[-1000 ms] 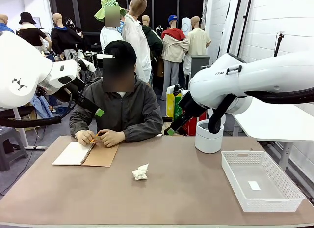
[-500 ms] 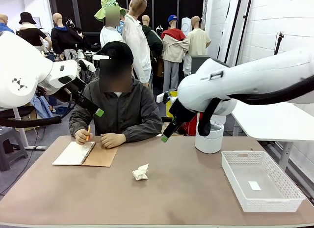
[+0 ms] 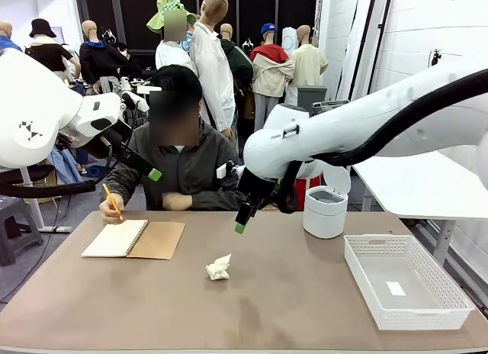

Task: Sort the paper based on its condition.
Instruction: If a person hands you a paper, place it in the Organizing basket , and if it's crumpled, put it in the Trash can.

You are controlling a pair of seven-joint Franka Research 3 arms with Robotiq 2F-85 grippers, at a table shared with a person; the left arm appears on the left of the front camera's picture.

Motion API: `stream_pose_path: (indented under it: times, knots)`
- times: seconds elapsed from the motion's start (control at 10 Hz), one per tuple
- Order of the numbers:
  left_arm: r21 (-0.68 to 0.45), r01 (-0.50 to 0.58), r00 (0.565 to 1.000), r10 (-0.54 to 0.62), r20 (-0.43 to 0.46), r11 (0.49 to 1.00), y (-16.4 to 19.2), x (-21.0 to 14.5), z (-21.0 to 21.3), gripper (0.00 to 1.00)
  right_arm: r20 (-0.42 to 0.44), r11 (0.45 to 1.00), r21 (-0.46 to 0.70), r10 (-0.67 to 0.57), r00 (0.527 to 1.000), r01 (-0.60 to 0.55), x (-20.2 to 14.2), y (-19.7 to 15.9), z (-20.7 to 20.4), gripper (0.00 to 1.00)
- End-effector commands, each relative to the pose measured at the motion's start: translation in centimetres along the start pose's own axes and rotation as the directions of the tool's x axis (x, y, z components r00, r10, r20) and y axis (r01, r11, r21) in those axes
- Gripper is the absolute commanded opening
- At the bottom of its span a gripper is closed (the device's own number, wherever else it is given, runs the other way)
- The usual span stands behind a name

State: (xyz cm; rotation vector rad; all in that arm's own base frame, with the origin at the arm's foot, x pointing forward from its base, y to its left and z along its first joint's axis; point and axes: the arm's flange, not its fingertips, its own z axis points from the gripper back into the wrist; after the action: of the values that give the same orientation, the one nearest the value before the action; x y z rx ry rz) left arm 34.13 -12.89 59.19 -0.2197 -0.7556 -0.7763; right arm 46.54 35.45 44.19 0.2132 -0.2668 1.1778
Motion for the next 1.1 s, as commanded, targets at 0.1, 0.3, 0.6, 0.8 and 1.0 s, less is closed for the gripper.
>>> stream_pose_path:
  times: [0.1,0.3,0.6,0.8,1.0]
  knots:
    - [-0.005,-0.003,1.0,0.003,-0.003,1.0,0.2,0.1,0.1,1.0,-0.1,0.998,0.005,0.063,0.993,-0.063,3.6,-0.4,-2.6,1.0]
    - [-0.005,-0.003,1.0,0.003,-0.003,1.0,0.2,0.1,0.1,1.0,-0.129,0.994,0.039,0.107,0.986,-0.103,4.8,0.3,-4.2,1.0]
    - [-0.005,-0.003,1.0,0.003,-0.003,1.0,0.2,0.1,0.1,1.0,-0.167,0.988,0.089,0.141,0.976,-0.127,5.3,1.3,-6.3,1.0]
    - [-0.005,-0.003,1.0,0.003,-0.003,1.0,0.2,0.1,0.1,1.0,-0.19,0.982,0.11,0.175,0.966,-0.156,5.2,2.1,-7.5,1.0]
    - [-0.005,-0.003,1.0,0.003,-0.003,1.0,0.2,0.1,0.1,1.0,-0.226,0.975,0.133,0.205,0.952,-0.179,5.2,2.4,-9.0,1.0]
